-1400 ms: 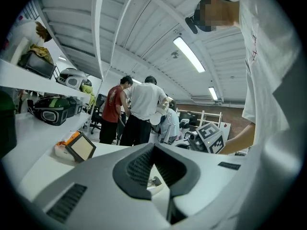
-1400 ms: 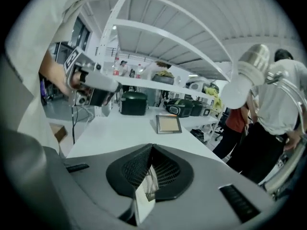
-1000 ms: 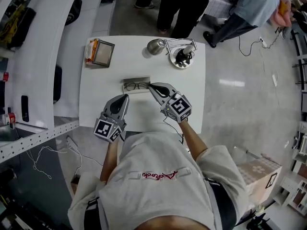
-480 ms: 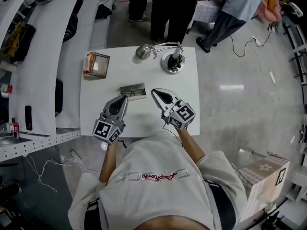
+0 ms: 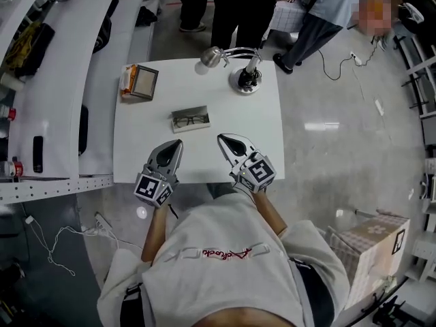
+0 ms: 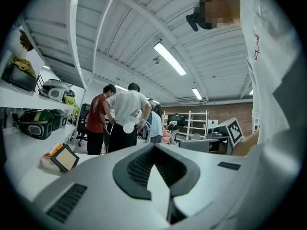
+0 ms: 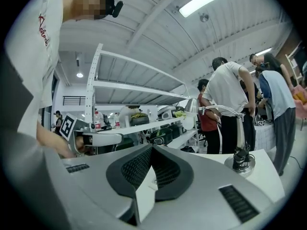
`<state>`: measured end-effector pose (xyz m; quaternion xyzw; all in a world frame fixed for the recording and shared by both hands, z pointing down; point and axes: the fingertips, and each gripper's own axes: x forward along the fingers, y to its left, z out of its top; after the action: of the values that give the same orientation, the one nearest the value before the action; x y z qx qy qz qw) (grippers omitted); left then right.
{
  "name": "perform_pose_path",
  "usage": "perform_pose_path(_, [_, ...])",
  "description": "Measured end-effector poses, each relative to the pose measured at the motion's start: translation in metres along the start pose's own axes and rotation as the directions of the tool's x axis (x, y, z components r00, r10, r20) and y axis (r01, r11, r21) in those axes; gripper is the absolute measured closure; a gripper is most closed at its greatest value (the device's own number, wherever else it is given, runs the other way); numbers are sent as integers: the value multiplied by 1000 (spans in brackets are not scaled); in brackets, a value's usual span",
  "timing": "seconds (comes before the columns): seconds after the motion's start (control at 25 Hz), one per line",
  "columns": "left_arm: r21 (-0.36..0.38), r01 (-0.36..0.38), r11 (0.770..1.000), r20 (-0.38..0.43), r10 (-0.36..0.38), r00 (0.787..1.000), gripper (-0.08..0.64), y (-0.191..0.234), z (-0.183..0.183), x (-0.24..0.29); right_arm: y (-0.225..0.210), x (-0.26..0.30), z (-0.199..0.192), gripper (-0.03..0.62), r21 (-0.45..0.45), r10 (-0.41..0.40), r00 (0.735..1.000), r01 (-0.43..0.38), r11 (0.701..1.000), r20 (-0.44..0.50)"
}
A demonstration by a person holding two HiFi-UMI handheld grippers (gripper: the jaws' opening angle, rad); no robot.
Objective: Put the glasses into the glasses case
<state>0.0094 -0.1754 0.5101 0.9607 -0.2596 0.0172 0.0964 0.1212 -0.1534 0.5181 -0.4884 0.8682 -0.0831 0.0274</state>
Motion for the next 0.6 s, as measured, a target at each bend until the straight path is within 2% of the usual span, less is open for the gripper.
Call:
perform_pose_path(0.4, [20,75,997,36,-76,996,546,-51,-7,-44,62,-54,1,575,-56,-93,995,95,994,35])
perform_pose_path(0.6, [25,74,997,41,-75,996,546,-77,-11,-75,89,-84,-4,575,-56,-122,992,124,991,36])
